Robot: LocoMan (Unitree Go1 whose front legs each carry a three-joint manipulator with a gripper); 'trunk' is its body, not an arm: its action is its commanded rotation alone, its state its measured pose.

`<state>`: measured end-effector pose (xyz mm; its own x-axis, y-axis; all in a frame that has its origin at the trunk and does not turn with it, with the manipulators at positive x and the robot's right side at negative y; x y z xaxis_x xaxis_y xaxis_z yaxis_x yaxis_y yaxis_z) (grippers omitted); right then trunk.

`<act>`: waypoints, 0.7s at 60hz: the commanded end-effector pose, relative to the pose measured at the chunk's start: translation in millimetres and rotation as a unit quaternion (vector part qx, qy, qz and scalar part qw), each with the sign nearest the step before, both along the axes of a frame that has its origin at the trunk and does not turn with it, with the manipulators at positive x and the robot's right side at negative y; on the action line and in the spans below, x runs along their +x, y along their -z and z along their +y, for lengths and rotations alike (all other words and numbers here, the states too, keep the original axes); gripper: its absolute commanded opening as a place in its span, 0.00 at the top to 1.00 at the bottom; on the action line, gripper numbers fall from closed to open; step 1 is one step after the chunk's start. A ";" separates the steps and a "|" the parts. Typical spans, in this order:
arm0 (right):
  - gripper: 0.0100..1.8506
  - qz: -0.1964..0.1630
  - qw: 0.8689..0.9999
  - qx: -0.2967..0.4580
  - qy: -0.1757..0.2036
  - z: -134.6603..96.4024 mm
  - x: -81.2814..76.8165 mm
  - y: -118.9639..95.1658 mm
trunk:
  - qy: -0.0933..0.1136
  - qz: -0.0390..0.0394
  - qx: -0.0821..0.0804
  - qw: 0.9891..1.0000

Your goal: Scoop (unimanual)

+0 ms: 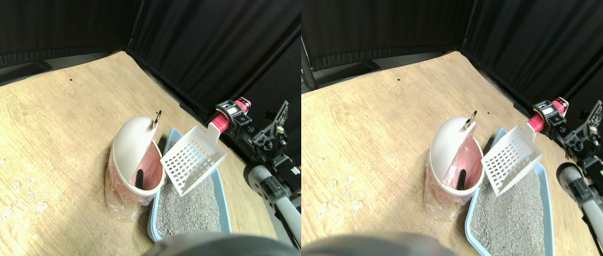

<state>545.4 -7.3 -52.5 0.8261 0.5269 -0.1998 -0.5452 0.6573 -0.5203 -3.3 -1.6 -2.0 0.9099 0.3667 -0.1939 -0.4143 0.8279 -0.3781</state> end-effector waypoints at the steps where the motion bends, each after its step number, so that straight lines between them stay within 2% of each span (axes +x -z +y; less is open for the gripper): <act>1: 0.84 -0.023 1.000 0.017 -0.012 7.3 -1.5 -8.1 | -0.058 -0.011 -0.029 0.998; 6: 0.87 -0.015 1.000 0.026 -0.006 4.5 -0.2 -6.2 | -0.054 -0.012 -0.026 0.998; 8: 0.93 -0.012 0.999 0.031 0.001 2.2 0.0 -5.0 | -0.052 -0.012 -0.025 0.998; 13: 0.97 -0.006 0.999 0.048 0.005 -2.8 -0.1 -3.0 | -0.046 -0.011 -0.019 0.999; 24: 0.97 -0.008 0.997 0.070 0.020 -15.0 0.1 -0.6 | -0.031 -0.013 -0.006 0.999; 28: 0.97 -0.007 0.996 0.090 0.027 -26.8 2.3 0.7 | -0.023 -0.013 0.001 1.000; 29: 0.97 0.000 0.992 0.114 0.053 -33.0 1.4 0.3 | -0.020 -0.013 0.003 1.000; 34: 0.97 -0.009 0.990 0.129 0.057 -41.0 1.9 1.4 | -0.010 -0.014 0.010 1.000; 42: 0.97 -0.010 0.980 0.179 0.089 -66.3 3.2 3.1 | 0.007 -0.013 0.022 1.000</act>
<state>546.9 -66.6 -63.0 0.9009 0.4261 -0.0829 -0.4329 0.8675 -0.2449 2.6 -0.9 -1.6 0.9130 0.3648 -0.1827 -0.4073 0.8412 -0.3556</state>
